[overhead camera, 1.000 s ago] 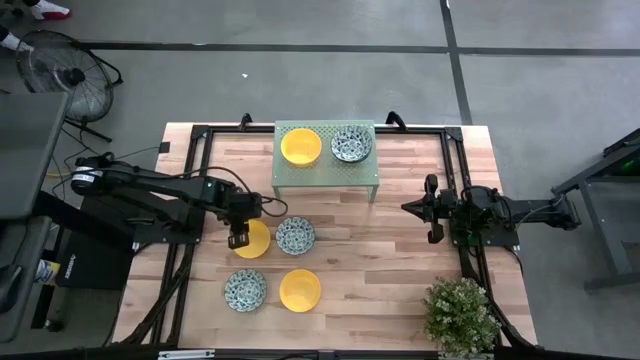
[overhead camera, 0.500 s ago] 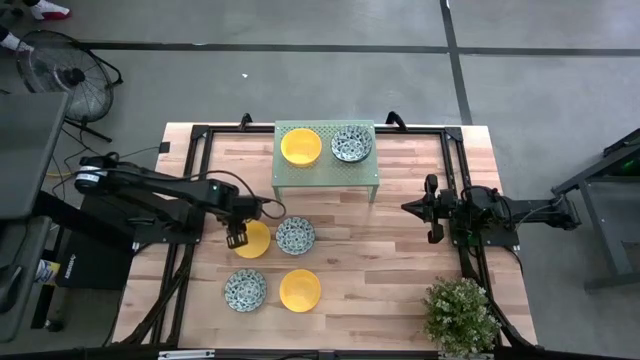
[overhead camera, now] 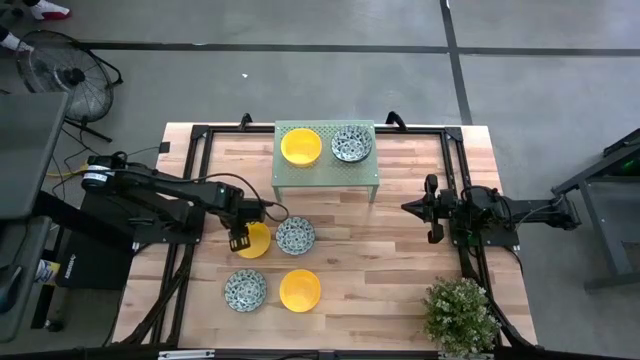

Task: Pick & Place Mini bowls
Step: Stack the yellow bowl on the stacked yellow bowls on the shelf

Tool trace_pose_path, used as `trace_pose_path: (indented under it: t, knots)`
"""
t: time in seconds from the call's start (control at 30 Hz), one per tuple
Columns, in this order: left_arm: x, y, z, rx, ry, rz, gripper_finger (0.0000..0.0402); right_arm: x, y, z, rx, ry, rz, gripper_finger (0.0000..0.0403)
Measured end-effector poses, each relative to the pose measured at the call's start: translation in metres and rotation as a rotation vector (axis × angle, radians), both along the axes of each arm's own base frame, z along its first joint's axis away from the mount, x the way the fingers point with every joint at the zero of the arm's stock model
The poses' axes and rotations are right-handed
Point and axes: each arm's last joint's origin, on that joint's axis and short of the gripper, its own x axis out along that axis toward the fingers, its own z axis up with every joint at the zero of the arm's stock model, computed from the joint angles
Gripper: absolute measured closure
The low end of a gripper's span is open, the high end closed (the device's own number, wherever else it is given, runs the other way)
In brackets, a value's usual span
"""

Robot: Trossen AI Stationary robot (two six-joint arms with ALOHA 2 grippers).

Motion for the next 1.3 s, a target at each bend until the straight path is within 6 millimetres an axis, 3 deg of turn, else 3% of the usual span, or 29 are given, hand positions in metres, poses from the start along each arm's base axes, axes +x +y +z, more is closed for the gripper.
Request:
trace_pose_path:
  t: [0.3, 0.67, 0.9, 1.1, 1.3]
  knots:
    - [0.000, 0.000, 0.000, -0.023, -0.002, 0.057, 0.0264, 0.000, 0.000, 0.000, 0.000, 0.000, 0.000, 0.0402]
    - [0.000, 0.000, 0.000, -0.018, 0.001, 0.186, 0.0387, 0.000, 0.000, 0.000, 0.000, 0.000, 0.000, 0.0402]
    - [0.002, 0.000, 0.002, -0.024, -0.007, 0.190, 0.0397, 0.000, 0.000, 0.000, 0.000, 0.000, 0.000, 0.0402]
    - [0.001, 0.000, 0.017, -0.023, -0.058, 0.196, 0.0399, 0.000, 0.000, 0.000, 0.000, 0.000, 0.000, 0.0402]
    - [-0.005, 0.001, 0.047, -0.030, -0.122, 0.241, 0.0400, 0.000, 0.000, 0.000, 0.000, -0.001, 0.000, 0.0402]
